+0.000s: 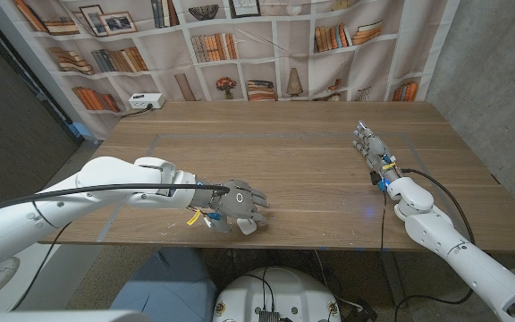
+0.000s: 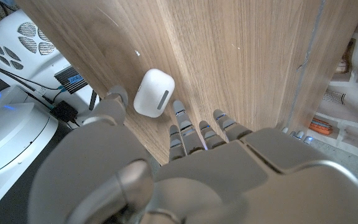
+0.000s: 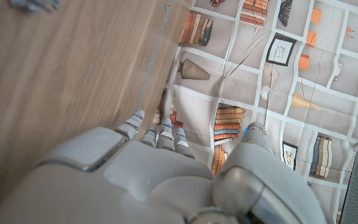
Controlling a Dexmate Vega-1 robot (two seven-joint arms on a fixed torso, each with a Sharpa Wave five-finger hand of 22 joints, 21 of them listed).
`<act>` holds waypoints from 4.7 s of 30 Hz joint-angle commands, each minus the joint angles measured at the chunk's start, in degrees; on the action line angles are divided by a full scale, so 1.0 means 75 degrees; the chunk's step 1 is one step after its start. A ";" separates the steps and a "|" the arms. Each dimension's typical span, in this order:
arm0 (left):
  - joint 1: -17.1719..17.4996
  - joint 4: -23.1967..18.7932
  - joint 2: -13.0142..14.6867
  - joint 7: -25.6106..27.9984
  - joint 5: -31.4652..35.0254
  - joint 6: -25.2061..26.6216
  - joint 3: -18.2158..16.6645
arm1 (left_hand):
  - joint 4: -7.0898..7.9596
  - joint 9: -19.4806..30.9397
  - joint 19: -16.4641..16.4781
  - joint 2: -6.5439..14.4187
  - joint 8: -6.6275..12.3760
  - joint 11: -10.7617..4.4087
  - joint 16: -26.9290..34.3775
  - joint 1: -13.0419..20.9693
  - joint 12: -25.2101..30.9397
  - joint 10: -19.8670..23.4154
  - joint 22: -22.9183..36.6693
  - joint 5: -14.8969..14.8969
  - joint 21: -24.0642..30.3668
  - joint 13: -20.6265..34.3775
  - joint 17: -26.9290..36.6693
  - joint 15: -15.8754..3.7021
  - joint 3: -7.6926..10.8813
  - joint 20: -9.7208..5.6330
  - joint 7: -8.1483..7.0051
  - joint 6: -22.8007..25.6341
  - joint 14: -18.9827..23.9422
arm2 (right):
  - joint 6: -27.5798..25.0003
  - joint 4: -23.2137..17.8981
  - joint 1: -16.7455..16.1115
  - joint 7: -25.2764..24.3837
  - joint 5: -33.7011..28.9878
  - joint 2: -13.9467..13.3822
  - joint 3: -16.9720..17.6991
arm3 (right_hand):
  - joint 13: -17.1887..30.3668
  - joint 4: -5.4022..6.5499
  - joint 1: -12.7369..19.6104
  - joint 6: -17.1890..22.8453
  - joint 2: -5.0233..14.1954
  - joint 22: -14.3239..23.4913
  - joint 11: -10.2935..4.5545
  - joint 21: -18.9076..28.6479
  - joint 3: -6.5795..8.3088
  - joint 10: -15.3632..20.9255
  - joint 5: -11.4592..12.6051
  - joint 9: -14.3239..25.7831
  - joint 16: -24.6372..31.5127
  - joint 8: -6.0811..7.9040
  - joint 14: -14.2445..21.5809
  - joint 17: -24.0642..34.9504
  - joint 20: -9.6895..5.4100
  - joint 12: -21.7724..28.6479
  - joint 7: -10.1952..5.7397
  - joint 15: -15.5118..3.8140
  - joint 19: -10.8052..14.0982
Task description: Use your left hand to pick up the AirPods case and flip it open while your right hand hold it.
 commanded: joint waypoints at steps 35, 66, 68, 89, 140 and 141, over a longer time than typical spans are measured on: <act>-0.0119 0.0232 -0.0255 -0.0082 0.0044 0.0046 0.0326 | -0.0017 0.0003 0.0007 0.0133 0.0036 0.0018 0.0053 0.0039 0.0035 0.0134 0.0019 -0.0009 0.0018 -0.0005 0.0014 -0.0028 -0.0052 0.0094 -0.0030 0.0140 0.0070 | 0.0062 0.0146 0.0008 0.0045 0.0024 0.0046 -0.0009 | 0.0036 -0.0012 0.0083 0.0014 -0.0014 0.0045 0.0036 0.0049 0.0045 0.0017 -0.0023 0.0019 0.0015 0.0047 -0.0214 0.0014 0.0013 -0.0026 -0.0042 -0.0035 -0.0060; 0.0042 0.0193 -0.0195 0.0381 0.0478 0.0179 0.0410 | -0.0139 0.0003 0.0062 0.0250 0.0026 -0.0067 0.0076 0.0335 0.0060 0.0261 0.0017 -0.0005 0.0029 -0.0010 0.0012 -0.0046 0.0017 0.0180 -0.0145 0.0186 0.0162 | 0.0082 0.0008 -0.0080 -0.0009 0.0013 0.0013 0.0015 | 0.0037 -0.0008 0.0078 0.0023 -0.0017 0.0046 0.0034 0.0051 0.0053 0.0018 -0.0023 0.0019 0.0018 0.0048 -0.0213 0.0014 0.0025 -0.0029 -0.0055 -0.0037 -0.0060; 0.0058 0.0196 -0.0180 0.0476 0.0537 0.0178 0.0420 | -0.0160 0.0003 0.0074 0.0245 0.0028 -0.0075 0.0077 0.0385 0.0062 0.0273 0.0016 -0.0004 0.0032 -0.0010 0.0013 -0.0048 0.0029 0.0181 -0.0154 0.0189 0.0172 | 0.0080 0.0007 -0.0080 -0.0010 0.0016 0.0018 0.0013 | 0.0037 -0.0008 0.0078 0.0029 -0.0017 0.0046 0.0034 0.0051 0.0053 0.0016 -0.0023 0.0019 0.0017 0.0050 -0.0214 0.0014 0.0025 -0.0029 -0.0066 -0.0035 -0.0060; 0.0039 0.0306 -0.0230 0.0616 0.0668 0.0291 0.0575 | -0.0232 0.0007 0.0141 0.0290 0.0062 -0.0212 0.0094 0.0960 0.0109 0.0433 0.0019 0.0002 0.0036 0.0007 0.0015 -0.0073 0.0186 0.0301 -0.0192 0.0280 0.0293 | 0.0026 -0.0008 -0.0074 -0.0082 -0.0076 -0.0017 -0.0017 | 0.0037 -0.0009 0.0082 0.0030 -0.0017 0.0046 0.0015 0.0049 0.0062 0.0007 -0.0022 0.0019 0.0016 0.0048 -0.0219 0.0013 0.0026 -0.0034 -0.0092 -0.0032 -0.0068; 0.0324 0.0478 -0.0105 0.2114 0.0770 0.0811 0.0452 | -0.0148 0.0029 0.0710 0.0833 0.0257 -0.0542 0.0226 0.2511 0.1250 0.2542 0.0044 0.0052 0.0122 0.0634 0.0059 -0.0447 -0.0054 0.0425 -0.0378 0.1715 0.1589 | 0.0018 -0.0287 -0.0025 -0.0164 -0.0250 -0.0101 -0.0041 | 0.0038 -0.0007 0.0080 0.0033 -0.0024 0.0046 -0.0017 0.0052 0.0075 0.0028 -0.0022 0.0018 0.0022 0.0046 -0.0211 0.0013 0.0045 -0.0030 -0.0111 -0.0036 -0.0068; 0.0356 0.0478 -0.0086 0.2197 0.0776 0.0849 0.0429 | -0.0149 0.0028 0.0724 0.0821 0.0257 -0.0548 0.0231 0.2523 0.1268 0.2579 0.0044 0.0050 0.0124 0.0646 0.0060 -0.0468 -0.0079 0.0409 -0.0398 0.1742 0.1620 | 0.0018 -0.0288 -0.0026 -0.0164 -0.0248 -0.0101 -0.0041 | 0.0038 -0.0007 0.0080 0.0033 -0.0024 0.0046 -0.0016 0.0052 0.0076 0.0028 -0.0022 0.0018 0.0023 0.0046 -0.0208 0.0013 0.0046 -0.0030 -0.0111 -0.0035 -0.0067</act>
